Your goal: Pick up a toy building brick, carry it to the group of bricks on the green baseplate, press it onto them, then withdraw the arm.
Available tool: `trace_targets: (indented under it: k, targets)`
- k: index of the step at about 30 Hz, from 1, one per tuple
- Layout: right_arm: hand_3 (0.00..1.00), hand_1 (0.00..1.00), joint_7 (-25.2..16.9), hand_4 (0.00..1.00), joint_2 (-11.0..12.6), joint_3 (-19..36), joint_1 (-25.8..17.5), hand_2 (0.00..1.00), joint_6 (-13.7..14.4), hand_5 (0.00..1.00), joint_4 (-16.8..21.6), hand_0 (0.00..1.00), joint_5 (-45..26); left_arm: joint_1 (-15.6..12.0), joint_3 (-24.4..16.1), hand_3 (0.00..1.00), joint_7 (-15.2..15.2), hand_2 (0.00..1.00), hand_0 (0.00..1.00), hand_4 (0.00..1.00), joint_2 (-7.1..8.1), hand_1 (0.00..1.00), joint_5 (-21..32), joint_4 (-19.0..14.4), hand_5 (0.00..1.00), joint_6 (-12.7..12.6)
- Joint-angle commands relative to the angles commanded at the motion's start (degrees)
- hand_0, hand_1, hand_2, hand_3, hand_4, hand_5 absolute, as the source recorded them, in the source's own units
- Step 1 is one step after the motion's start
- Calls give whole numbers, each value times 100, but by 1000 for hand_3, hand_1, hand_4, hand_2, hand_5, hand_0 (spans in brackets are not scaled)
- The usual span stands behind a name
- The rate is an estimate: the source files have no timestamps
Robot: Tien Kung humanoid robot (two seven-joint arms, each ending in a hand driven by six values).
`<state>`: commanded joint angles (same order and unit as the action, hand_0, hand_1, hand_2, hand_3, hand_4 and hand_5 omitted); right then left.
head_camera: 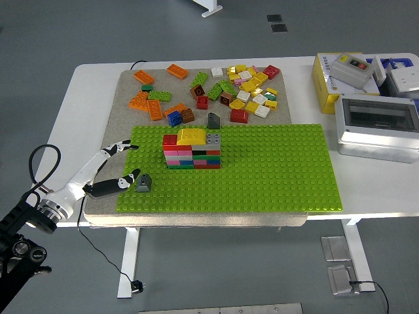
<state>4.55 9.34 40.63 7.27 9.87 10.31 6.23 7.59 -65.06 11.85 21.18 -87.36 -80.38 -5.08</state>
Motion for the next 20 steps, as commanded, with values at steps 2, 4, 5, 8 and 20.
trace_targets:
  k: [2, 4, 5, 8, 20]
  targets:
    - [738, 713, 12, 538, 0, 4, 4, 753, -6, 868, 0, 788, 22, -57, -231, 773, 249, 780, 859, 606, -53, 798, 288, -4, 395, -132]
    - [739, 715, 23, 538, -1, 24, 9, 754, -8, 872, 0, 787, 52, -85, -349, 744, 449, 673, 783, 572, -88, 670, 518, -2, 389, -215]
    - [739, 715, 29, 538, -3, 39, 11, 754, -8, 872, 0, 787, 71, -94, -392, 744, 571, 673, 783, 572, -110, 670, 660, -1, 389, -247]
    - [739, 715, 43, 538, -8, 66, 18, 754, -10, 872, 0, 787, 109, -85, -415, 744, 708, 673, 783, 572, -156, 670, 879, 4, 389, -276]
    - [742, 715, 64, 536, -48, -54, 35, 755, -74, 872, 0, 781, 25, 28, -239, 737, 1024, 723, 691, 571, -195, 738, 802, 70, 375, -519]
